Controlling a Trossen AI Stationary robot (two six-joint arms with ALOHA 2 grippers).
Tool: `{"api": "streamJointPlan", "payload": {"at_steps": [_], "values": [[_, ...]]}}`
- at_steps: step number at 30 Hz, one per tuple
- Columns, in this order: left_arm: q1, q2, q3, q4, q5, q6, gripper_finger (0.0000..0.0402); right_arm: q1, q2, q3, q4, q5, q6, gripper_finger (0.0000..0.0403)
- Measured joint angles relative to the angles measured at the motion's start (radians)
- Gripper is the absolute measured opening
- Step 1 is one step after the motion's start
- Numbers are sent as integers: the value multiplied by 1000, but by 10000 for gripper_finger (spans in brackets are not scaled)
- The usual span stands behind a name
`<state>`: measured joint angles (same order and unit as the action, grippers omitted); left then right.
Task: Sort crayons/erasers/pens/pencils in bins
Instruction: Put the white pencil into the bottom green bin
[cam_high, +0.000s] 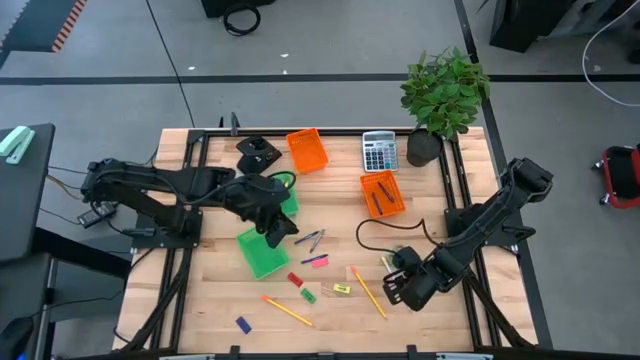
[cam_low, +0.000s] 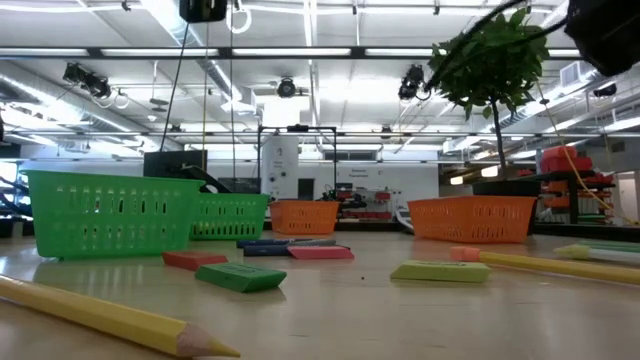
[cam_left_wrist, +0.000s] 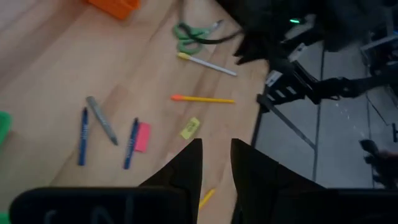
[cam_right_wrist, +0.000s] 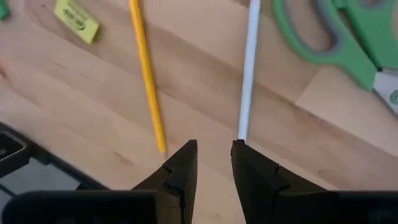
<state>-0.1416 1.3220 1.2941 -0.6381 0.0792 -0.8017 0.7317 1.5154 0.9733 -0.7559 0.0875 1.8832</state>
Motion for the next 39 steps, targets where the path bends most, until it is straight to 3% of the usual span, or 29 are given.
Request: {"api": "streamJointPlan", "payload": {"at_steps": [8, 14, 18, 23, 27, 39], "values": [[-39, 0, 31, 1, -31, -26, 78, -16, 0, -97, 42, -33, 11, 106], [-50, 0, 33, 29, -130, -25, 73, 22, 5, -127, 130, 90, 111, 106], [-45, 0, 34, 79, -155, -16, 75, 22, 15, -131, 72, 164, 65, 106], [-45, 0, 34, 132, -172, -13, 71, 15, 29, -159, 126, 203, 27, 106], [-45, 5, 34, 167, -218, 2, 69, 9, 38, -188, 168, 201, 17, 106], [-46, 5, 34, 217, -203, 28, 62, -3, 158, -185, 279, 194, -42, 106]]}}
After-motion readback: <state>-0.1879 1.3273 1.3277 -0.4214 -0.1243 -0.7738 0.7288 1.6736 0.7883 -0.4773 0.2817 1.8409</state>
